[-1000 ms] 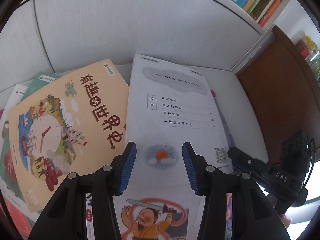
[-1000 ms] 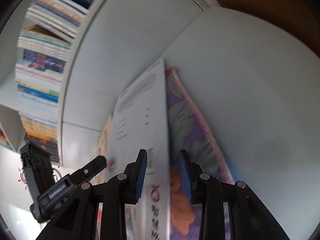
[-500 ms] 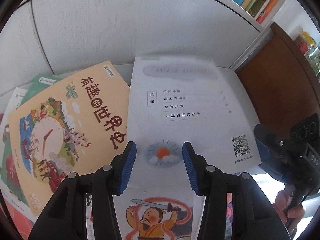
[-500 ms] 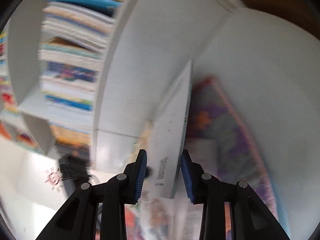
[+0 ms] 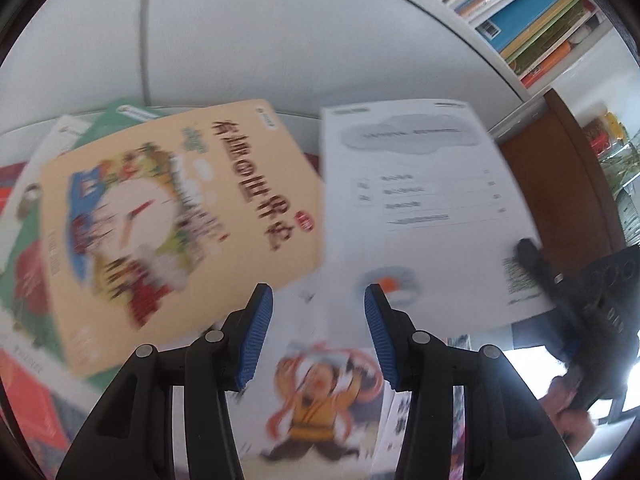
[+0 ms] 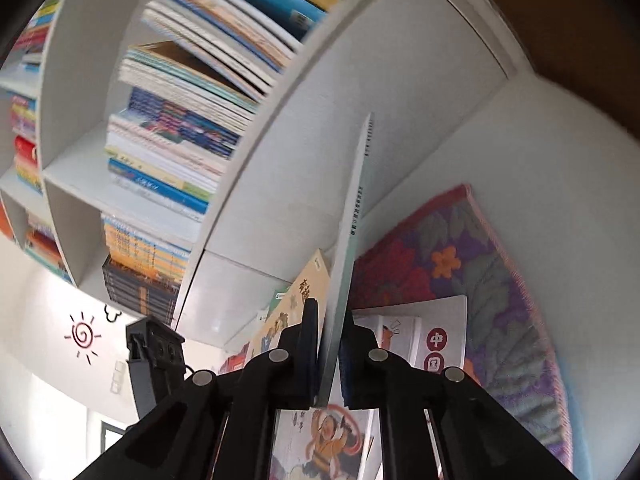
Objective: Organize books
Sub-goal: 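Move both tools to the white Shanhaijing book and close on its edge, then lift the white Shanhaijing book upright off the pile with both tools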
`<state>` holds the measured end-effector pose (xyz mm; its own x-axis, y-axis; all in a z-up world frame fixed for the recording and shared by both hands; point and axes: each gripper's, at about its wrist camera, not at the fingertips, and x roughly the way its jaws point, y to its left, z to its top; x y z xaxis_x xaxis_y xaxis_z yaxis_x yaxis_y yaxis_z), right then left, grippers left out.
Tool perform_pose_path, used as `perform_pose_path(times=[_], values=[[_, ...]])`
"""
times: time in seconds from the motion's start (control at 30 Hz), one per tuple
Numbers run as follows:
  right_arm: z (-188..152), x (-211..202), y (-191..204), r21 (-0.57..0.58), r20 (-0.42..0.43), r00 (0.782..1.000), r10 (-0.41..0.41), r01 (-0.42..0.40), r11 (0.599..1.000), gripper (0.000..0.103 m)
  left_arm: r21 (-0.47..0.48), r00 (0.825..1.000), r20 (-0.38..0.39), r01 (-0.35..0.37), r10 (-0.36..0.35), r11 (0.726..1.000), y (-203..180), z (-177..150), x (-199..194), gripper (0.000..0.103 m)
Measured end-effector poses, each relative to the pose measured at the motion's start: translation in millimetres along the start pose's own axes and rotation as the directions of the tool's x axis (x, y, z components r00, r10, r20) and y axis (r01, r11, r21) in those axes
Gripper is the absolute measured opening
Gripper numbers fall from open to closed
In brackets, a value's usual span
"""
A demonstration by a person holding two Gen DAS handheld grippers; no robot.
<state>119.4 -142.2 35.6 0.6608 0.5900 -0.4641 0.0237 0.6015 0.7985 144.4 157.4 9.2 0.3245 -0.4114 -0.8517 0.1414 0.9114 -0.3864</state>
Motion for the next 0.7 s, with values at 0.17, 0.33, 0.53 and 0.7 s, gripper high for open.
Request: perform_pose_path(times=[0.17, 0.33, 0.53, 0.7], values=[[-4.3, -38.7, 55.4, -0.172, -0.027, 0.99, -0.135, 0.128, 0.977, 0.008, 0.003, 1.0, 0.022, -0.019, 0.019, 1.0, 21.7, -30.5, -53.0, 0.044], [-54.2, -64.3, 131.3, -0.456, -0.052, 0.933, -0.357, 0.296, 0.839, 0.008, -0.004, 0.999, 0.037, -0.033, 0.034, 0.999, 50.6, -59.7, -98.6, 0.044], [-172.5, -36.9, 165.4, -0.576, -0.17, 0.86, -0.48, 0.308, 0.757, 0.009, -0.073, 0.999, 0.005, -0.04, 0.041, 0.997, 104.2, -109.9, -130.9, 0.044], [-285.5, 3.5, 151.7, -0.55, -0.281, 0.789, -0.546, 0.333, 0.766, 0.011, -0.138, 0.998, -0.034, -0.052, 0.048, 0.989, 153.5, -150.6, -142.9, 0.044]])
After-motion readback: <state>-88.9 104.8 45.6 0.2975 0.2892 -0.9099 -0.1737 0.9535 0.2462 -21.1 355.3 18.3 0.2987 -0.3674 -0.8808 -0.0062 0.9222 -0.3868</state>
